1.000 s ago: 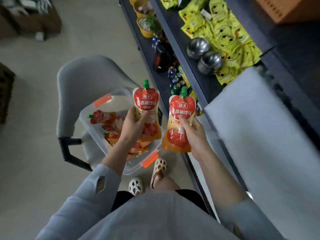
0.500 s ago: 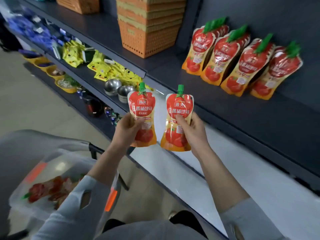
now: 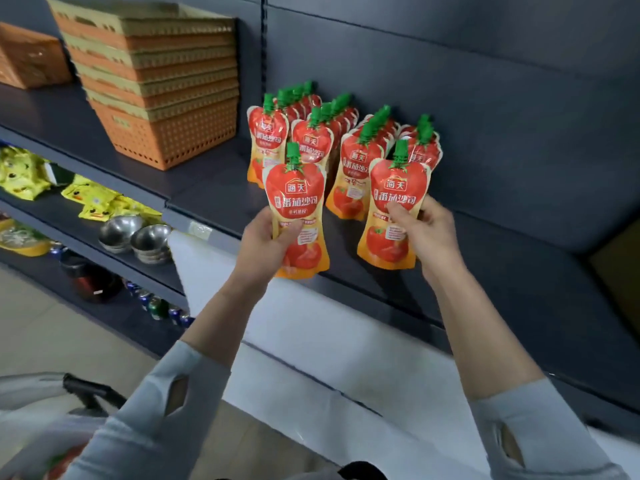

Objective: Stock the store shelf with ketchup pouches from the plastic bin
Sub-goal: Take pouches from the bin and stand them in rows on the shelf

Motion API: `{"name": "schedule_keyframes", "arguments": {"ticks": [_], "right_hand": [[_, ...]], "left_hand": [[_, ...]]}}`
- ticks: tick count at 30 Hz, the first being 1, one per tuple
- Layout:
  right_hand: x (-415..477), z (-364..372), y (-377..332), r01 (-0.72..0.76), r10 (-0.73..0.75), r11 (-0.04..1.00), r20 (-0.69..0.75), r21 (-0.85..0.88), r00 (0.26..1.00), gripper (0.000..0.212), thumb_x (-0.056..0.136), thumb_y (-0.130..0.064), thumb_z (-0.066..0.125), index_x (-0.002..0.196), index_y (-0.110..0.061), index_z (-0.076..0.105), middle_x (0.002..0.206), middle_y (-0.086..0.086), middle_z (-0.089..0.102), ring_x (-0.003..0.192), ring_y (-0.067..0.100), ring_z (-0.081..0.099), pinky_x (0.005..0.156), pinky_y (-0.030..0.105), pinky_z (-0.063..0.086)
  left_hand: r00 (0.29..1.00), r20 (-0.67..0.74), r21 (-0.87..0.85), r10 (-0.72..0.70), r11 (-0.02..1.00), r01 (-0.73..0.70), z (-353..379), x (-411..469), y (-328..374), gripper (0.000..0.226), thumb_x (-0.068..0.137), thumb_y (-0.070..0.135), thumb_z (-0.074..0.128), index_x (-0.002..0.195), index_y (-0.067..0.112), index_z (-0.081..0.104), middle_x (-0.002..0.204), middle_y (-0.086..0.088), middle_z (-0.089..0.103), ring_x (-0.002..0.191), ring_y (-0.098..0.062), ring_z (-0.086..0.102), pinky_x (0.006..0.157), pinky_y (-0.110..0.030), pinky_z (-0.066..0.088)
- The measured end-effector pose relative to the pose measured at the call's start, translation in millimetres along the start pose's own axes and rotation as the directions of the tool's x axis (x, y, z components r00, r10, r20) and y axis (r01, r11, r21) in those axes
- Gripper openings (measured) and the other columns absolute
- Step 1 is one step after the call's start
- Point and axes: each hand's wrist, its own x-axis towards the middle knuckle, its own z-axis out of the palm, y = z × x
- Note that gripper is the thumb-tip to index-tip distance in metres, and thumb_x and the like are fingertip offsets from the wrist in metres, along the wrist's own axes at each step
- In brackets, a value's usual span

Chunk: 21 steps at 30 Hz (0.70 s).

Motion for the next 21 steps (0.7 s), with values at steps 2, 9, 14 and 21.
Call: {"name": "schedule_keyframes", "arguments": {"ticks": [2,9,14,21], "right_hand": [[21.4,-20.7,2.7,-0.008,0.006,0.998,-0.039,-0.054,0.999,0.01,0.086,-0.03,0.078,0.095,-0.033,0.073,0.1,-0.01,0.077,0.095,0.009,0.073,0.088,0.037,0.059],[81.3,-54.8,28.7,-0.123,0.114,0.989,-0.107,-0.08,0.988,0.029,0.085,-0.027,0.079,0.112,-0.018,0.072,0.11,0.0,0.074,0.101,0.019,0.071,0.082,0.036,0.058],[102.4,-45.5,40.1,-0.149,0.147,0.989,-0.132,-0.007,0.98,0.033,0.086,-0.021,0.078,0.118,-0.012,0.069,0.114,0.003,0.072,0.097,0.017,0.071,0.077,0.034,0.061],[123.7,-27.3,38.3,-0.072,0.063,0.995,-0.136,-0.068,0.989,0.028,0.087,-0.023,0.077,0.114,-0.02,0.068,0.113,0.0,0.071,0.091,0.01,0.069,0.086,0.041,0.061]], "left_hand": [[1.0,0.001,-0.009,0.018,1.0,-0.018,14.5,8.0,3.3,0.03,0.09,0.017,0.065,0.119,0.01,0.061,0.104,-0.001,0.073,0.091,-0.013,0.072,0.074,-0.026,0.058],[1.0,-0.012,0.0,0.028,1.0,-0.028,42.8,26.0,1.9,0.03,0.091,0.024,0.064,0.12,0.017,0.06,0.106,0.004,0.072,0.093,-0.01,0.071,0.074,-0.022,0.057],[0.999,-0.035,0.058,0.03,0.998,-0.028,48.1,33.8,-1.5,0.031,0.091,0.025,0.063,0.121,0.017,0.059,0.11,0.001,0.07,0.098,-0.015,0.069,0.079,-0.029,0.057],[1.0,-0.002,0.048,0.025,0.999,-0.025,50.7,35.0,-2.3,0.032,0.092,0.023,0.062,0.123,0.016,0.058,0.11,0.004,0.071,0.097,-0.013,0.07,0.078,-0.026,0.057]]}}
